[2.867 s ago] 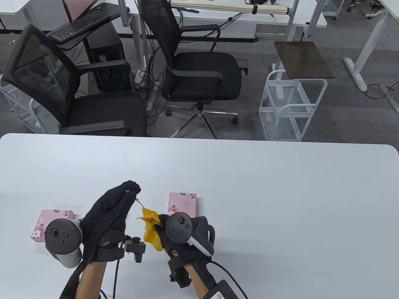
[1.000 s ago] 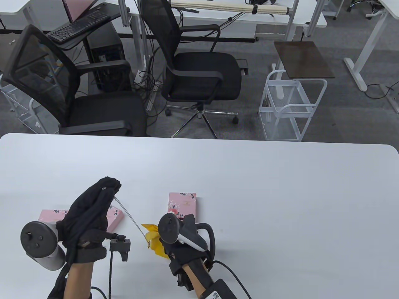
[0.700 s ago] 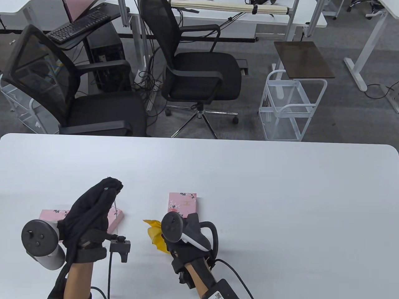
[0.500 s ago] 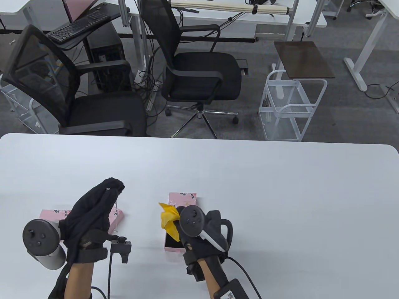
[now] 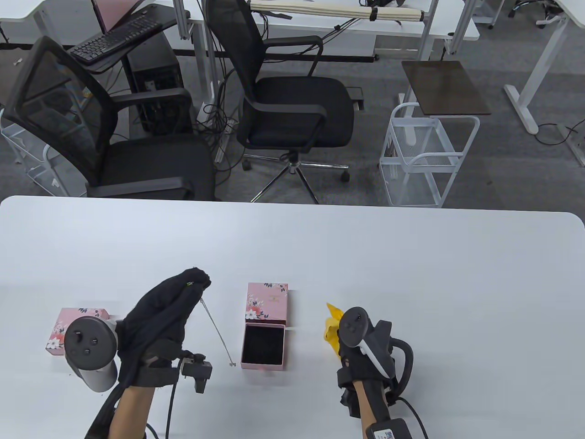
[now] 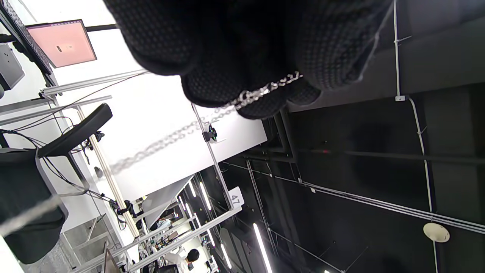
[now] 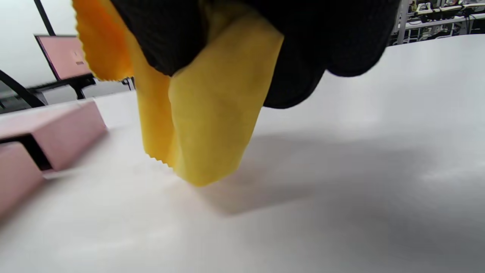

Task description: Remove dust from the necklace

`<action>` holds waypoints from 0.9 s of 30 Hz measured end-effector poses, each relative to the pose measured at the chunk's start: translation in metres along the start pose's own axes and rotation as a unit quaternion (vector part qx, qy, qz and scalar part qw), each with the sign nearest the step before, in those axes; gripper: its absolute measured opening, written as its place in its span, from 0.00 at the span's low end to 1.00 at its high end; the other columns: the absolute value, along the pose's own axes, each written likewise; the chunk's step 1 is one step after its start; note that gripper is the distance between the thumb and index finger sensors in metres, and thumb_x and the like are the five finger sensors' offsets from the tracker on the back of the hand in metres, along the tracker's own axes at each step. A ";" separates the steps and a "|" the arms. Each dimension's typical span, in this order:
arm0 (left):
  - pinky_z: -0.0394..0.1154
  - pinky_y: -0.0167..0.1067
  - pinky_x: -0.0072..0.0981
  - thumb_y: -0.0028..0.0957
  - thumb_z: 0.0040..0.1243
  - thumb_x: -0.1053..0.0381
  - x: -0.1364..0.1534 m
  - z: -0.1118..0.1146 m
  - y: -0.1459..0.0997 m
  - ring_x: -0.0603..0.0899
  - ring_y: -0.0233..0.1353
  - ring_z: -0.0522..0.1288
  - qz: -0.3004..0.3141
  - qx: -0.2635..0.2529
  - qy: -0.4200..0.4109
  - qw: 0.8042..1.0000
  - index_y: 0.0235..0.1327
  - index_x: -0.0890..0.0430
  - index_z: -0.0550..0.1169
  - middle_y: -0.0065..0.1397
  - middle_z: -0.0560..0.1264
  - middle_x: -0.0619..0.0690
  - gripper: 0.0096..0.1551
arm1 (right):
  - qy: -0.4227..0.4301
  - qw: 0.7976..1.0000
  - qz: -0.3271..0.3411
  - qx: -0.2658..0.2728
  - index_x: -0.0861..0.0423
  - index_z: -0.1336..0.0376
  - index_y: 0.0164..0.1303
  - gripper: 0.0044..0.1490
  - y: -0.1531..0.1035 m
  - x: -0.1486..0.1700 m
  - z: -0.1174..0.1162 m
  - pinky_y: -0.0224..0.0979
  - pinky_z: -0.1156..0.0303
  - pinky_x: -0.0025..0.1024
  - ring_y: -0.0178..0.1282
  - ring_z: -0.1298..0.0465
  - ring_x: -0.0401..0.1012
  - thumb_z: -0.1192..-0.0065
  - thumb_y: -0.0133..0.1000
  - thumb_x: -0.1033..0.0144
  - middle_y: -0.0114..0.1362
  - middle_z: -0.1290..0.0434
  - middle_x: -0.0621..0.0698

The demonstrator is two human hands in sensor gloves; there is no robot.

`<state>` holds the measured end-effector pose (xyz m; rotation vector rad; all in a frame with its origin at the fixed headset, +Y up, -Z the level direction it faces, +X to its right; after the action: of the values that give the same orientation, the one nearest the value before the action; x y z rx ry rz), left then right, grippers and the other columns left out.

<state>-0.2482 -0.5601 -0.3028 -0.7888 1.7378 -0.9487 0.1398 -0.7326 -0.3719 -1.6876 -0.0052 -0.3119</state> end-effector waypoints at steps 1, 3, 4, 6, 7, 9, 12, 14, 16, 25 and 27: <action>0.80 0.58 0.45 0.57 0.68 0.41 0.000 0.001 0.000 0.52 0.62 0.82 0.001 0.002 0.002 1.000 0.58 0.42 0.85 0.62 0.86 0.43 0.19 | -0.003 1.000 -0.005 -0.002 0.60 0.37 0.75 0.27 0.001 0.002 -0.003 0.68 0.30 0.58 0.58 0.22 0.57 0.38 0.69 0.60 0.66 0.24 0.60; 0.80 0.58 0.45 0.57 0.68 0.40 -0.001 0.004 -0.001 0.52 0.62 0.82 0.002 0.005 0.006 1.000 0.58 0.42 0.85 0.62 0.86 0.43 0.19 | -0.016 1.000 -0.013 -0.012 0.60 0.37 0.75 0.28 0.004 0.003 -0.009 0.68 0.31 0.58 0.58 0.22 0.57 0.37 0.69 0.60 0.66 0.24 0.60; 0.80 0.58 0.45 0.57 0.68 0.41 -0.001 0.005 -0.001 0.52 0.62 0.82 0.003 0.006 0.007 1.000 0.58 0.42 0.85 0.62 0.86 0.43 0.19 | -0.028 0.999 -0.017 -0.020 0.60 0.37 0.76 0.29 0.005 0.004 -0.012 0.69 0.31 0.58 0.59 0.23 0.57 0.37 0.68 0.59 0.67 0.24 0.61; 0.80 0.58 0.45 0.57 0.68 0.40 0.000 0.006 -0.001 0.52 0.62 0.82 0.003 0.007 0.010 1.000 0.58 0.42 0.85 0.62 0.86 0.43 0.19 | -0.054 0.998 -0.024 -0.035 0.60 0.39 0.78 0.32 0.006 0.004 -0.018 0.70 0.33 0.60 0.62 0.25 0.60 0.36 0.68 0.58 0.71 0.27 0.63; 0.80 0.58 0.45 0.57 0.68 0.41 0.000 0.007 -0.001 0.52 0.62 0.82 0.002 0.009 0.011 1.000 0.58 0.42 0.85 0.62 0.86 0.43 0.19 | -0.066 0.997 -0.027 -0.042 0.61 0.40 0.80 0.34 0.007 0.004 -0.022 0.71 0.34 0.61 0.65 0.26 0.61 0.36 0.68 0.57 0.73 0.29 0.65; 0.80 0.58 0.46 0.57 0.69 0.41 0.000 0.008 -0.001 0.52 0.62 0.82 0.002 0.009 0.012 1.000 0.58 0.42 0.85 0.62 0.86 0.43 0.19 | -0.078 0.995 -0.032 -0.050 0.61 0.43 0.83 0.38 0.008 0.006 -0.027 0.72 0.35 0.62 0.68 0.30 0.64 0.36 0.68 0.55 0.77 0.33 0.68; 0.80 0.58 0.46 0.57 0.68 0.41 0.001 0.009 -0.001 0.52 0.62 0.82 0.001 0.010 0.014 1.000 0.58 0.42 0.85 0.62 0.86 0.43 0.19 | -0.077 0.995 -0.037 -0.057 0.63 0.47 0.85 0.43 0.008 0.008 -0.027 0.73 0.37 0.63 0.71 0.33 0.67 0.35 0.68 0.53 0.81 0.38 0.71; 0.80 0.58 0.46 0.57 0.68 0.41 0.001 0.010 -0.001 0.52 0.62 0.82 -0.001 0.012 0.015 1.000 0.58 0.42 0.85 0.62 0.86 0.43 0.19 | -0.071 0.995 -0.038 -0.054 0.64 0.49 0.86 0.46 0.007 0.009 -0.024 0.74 0.38 0.64 0.73 0.34 0.68 0.35 0.67 0.53 0.82 0.40 0.72; 0.80 0.58 0.46 0.57 0.69 0.41 0.002 0.012 -0.001 0.53 0.62 0.82 -0.002 0.014 0.018 1.000 0.58 0.42 0.85 0.62 0.86 0.43 0.19 | -0.067 0.996 -0.036 -0.048 0.65 0.51 0.87 0.48 0.005 0.009 -0.019 0.74 0.39 0.65 0.73 0.36 0.69 0.34 0.67 0.53 0.83 0.43 0.73; 0.79 0.58 0.46 0.57 0.69 0.41 0.008 0.027 0.000 0.53 0.63 0.82 -0.009 0.037 0.026 0.999 0.58 0.42 0.85 0.63 0.86 0.43 0.19 | -0.033 0.996 0.058 0.057 0.68 0.57 0.88 0.55 -0.026 -0.026 0.037 0.75 0.42 0.68 0.76 0.40 0.72 0.30 0.64 0.57 0.86 0.50 0.74; 0.79 0.59 0.46 0.57 0.69 0.41 0.009 0.030 0.000 0.53 0.63 0.81 -0.011 0.043 0.027 0.999 0.58 0.42 0.85 0.63 0.86 0.43 0.19 | 0.011 0.992 0.098 0.079 0.67 0.54 0.88 0.52 -0.038 -0.039 0.051 0.75 0.41 0.67 0.75 0.38 0.71 0.31 0.65 0.56 0.85 0.47 0.73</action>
<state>-0.2229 -0.5747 -0.3129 -0.7332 1.7260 -1.0608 0.1054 -0.6702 -0.3487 -1.5133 0.1481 -0.1761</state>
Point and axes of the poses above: the tracker on the back of each hand, its own x axis roughly to the little-finger side, its own y axis roughly from the wrist to the fingertips, z = x × y, the point moved 4 cm from there along y, roughly from the wrist to the fingertips
